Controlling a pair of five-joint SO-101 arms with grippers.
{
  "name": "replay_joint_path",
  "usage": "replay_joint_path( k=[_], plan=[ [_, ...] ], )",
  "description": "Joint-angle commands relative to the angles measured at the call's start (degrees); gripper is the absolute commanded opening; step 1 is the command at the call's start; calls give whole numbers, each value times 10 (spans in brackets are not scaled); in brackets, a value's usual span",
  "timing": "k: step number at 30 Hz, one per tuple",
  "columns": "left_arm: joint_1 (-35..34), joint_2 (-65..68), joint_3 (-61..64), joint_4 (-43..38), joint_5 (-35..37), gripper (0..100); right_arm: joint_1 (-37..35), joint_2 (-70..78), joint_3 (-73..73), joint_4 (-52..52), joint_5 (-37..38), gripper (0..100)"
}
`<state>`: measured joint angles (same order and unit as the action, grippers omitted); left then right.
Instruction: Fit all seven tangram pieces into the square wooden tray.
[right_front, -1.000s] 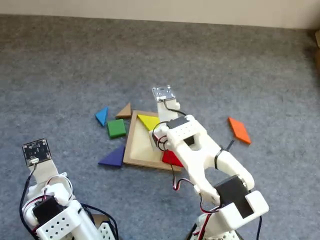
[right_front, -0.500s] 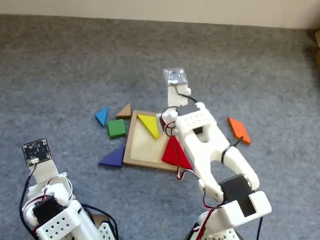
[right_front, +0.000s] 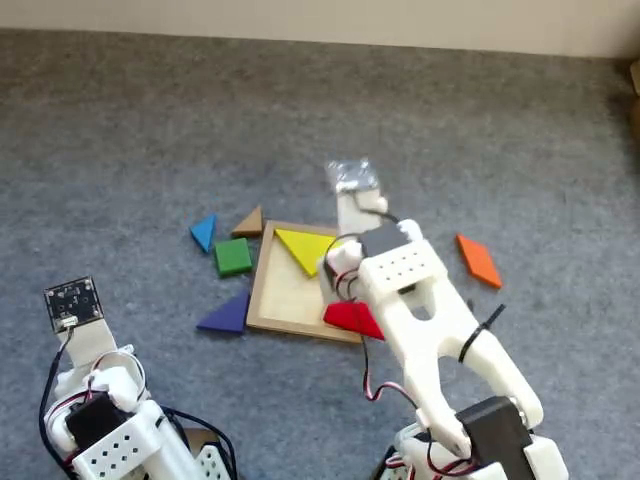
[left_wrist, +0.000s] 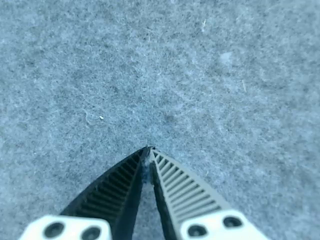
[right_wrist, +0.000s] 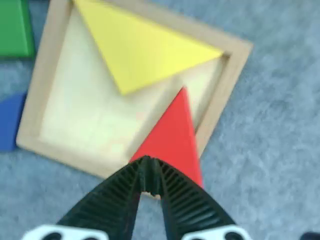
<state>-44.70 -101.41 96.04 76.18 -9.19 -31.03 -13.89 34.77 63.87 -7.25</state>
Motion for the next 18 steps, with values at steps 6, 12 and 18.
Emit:
replay_joint_path(
  k=[6,12,18],
  plan=[
    [-7,-35,12,5,0,8,-47,-25,5,25,5,5],
    [-7,-35,12,5,0,8,-47,-25,22,53,4,5],
    [-7,-35,12,5,0,8,-54,-24,22,49,4,5]
  ],
)
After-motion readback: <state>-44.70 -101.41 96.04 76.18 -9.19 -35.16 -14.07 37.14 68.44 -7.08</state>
